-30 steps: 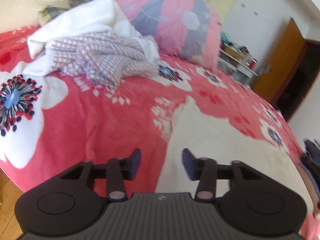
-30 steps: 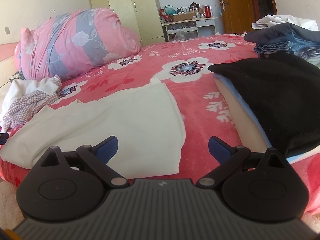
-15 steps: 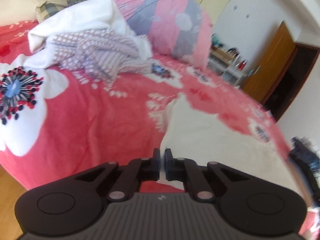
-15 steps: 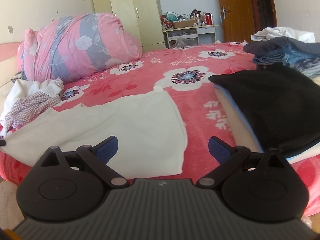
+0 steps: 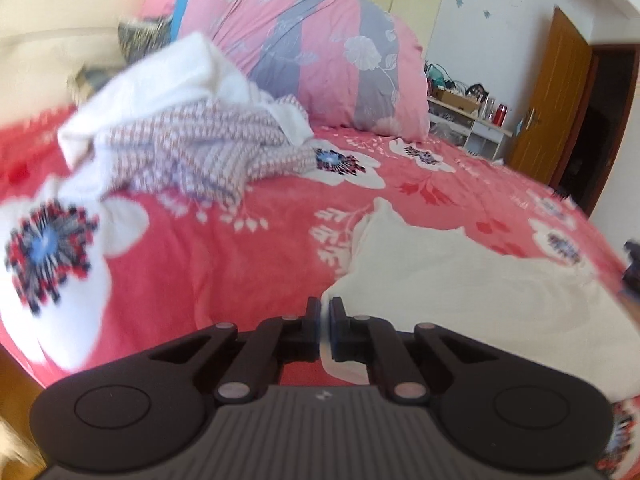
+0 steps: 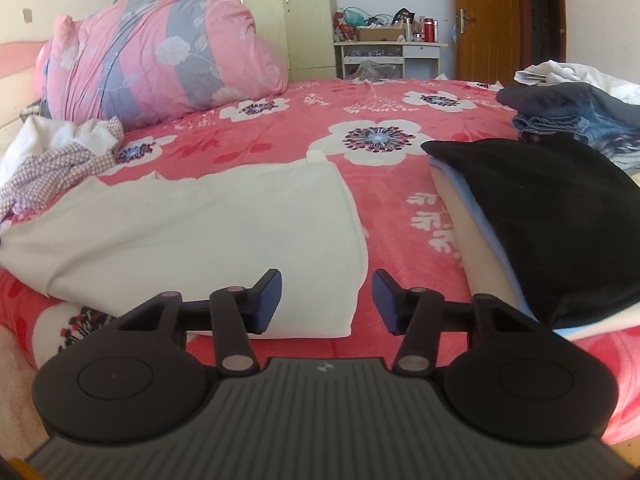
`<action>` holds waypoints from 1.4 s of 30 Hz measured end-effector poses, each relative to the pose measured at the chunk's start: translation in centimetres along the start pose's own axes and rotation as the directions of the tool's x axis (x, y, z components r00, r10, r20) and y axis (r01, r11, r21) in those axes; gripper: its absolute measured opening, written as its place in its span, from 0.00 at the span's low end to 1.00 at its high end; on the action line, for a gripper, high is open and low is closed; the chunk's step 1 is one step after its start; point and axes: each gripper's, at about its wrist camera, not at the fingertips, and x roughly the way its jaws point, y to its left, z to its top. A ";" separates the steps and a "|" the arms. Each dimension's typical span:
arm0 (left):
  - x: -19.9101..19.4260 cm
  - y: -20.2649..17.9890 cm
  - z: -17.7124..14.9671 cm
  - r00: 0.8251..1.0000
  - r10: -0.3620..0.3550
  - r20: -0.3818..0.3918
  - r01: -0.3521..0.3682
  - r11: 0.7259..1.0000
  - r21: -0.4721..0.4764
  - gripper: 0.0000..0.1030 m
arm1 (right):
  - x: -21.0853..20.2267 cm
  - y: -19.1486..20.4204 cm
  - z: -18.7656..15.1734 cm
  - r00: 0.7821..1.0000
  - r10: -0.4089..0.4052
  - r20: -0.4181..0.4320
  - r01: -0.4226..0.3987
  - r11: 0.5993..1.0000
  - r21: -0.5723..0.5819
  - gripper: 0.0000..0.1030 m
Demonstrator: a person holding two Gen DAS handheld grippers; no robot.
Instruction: Fold clothes
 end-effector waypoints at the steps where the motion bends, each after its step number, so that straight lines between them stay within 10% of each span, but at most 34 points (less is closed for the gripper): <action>1: 0.1 -0.5 0.1 0.999 0.041 0.007 -0.041 0.998 0.048 0.03 | 0.3 0.1 -0.1 1.000 -0.002 -0.008 0.002 1.000 -0.009 0.41; 8: -0.5 1.8 1.2 0.982 0.186 -0.009 -0.185 0.979 0.085 0.00 | 1.5 -0.5 -1.1 0.999 -0.013 -0.046 0.012 1.000 -0.020 0.36; 20: -2.8 -4.9 -0.1 0.997 -0.066 0.051 0.060 0.992 0.107 0.45 | 0.9 0.4 1.1 0.998 0.067 0.016 -0.066 0.997 -0.033 0.36; 29: 4.6 -8.8 3.9 0.999 -0.050 -0.015 0.052 0.982 0.180 0.54 | 2.6 2.2 4.2 0.987 0.138 0.079 -0.131 0.988 -0.086 0.38; 42: 16.8 -14.7 6.9 0.975 0.028 -0.221 0.095 0.845 0.527 0.60 | 8.4 1.6 2.6 0.988 0.150 0.021 -0.149 0.987 -0.053 0.38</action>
